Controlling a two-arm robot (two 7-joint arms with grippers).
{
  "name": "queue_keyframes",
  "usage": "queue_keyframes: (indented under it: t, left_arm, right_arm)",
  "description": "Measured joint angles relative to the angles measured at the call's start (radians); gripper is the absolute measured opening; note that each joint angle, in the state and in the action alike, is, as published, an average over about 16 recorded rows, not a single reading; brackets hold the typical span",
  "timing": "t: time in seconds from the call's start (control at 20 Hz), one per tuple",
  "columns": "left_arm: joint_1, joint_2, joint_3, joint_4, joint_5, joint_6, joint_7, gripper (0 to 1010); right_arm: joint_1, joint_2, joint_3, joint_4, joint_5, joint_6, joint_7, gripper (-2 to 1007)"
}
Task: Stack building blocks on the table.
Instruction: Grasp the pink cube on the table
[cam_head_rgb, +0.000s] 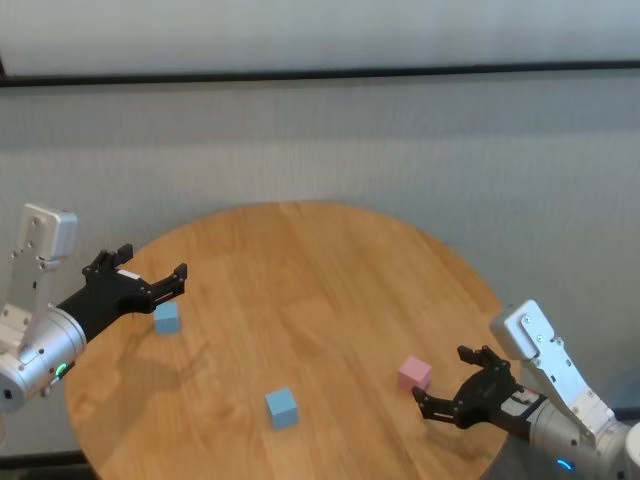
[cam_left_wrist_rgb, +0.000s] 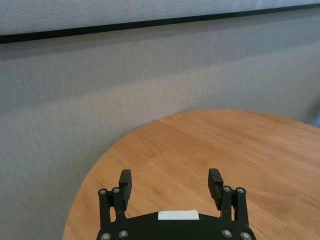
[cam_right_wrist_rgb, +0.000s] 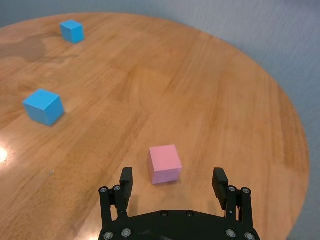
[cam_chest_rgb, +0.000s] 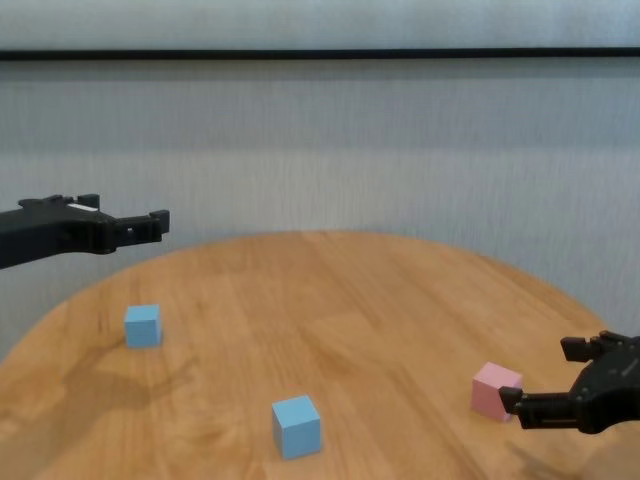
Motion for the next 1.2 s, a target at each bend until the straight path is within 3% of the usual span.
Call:
queue_keyframes:
  t: [0.7, 1.2]
  left_arm:
    - [-0.001, 0.000, 0.001, 0.001, 0.000, 0.001, -0.001, 1000]
    - [-0.001, 0.000, 0.001, 0.001, 0.000, 0.001, -0.001, 1000]
  right_arm:
    - [0.060, -0.073, 0.004, 0.105, -0.024, 0.004, 0.051, 1001]
    - [0.110, -0.114, 0.011, 0.192, -0.039, 0.004, 0.092, 1001]
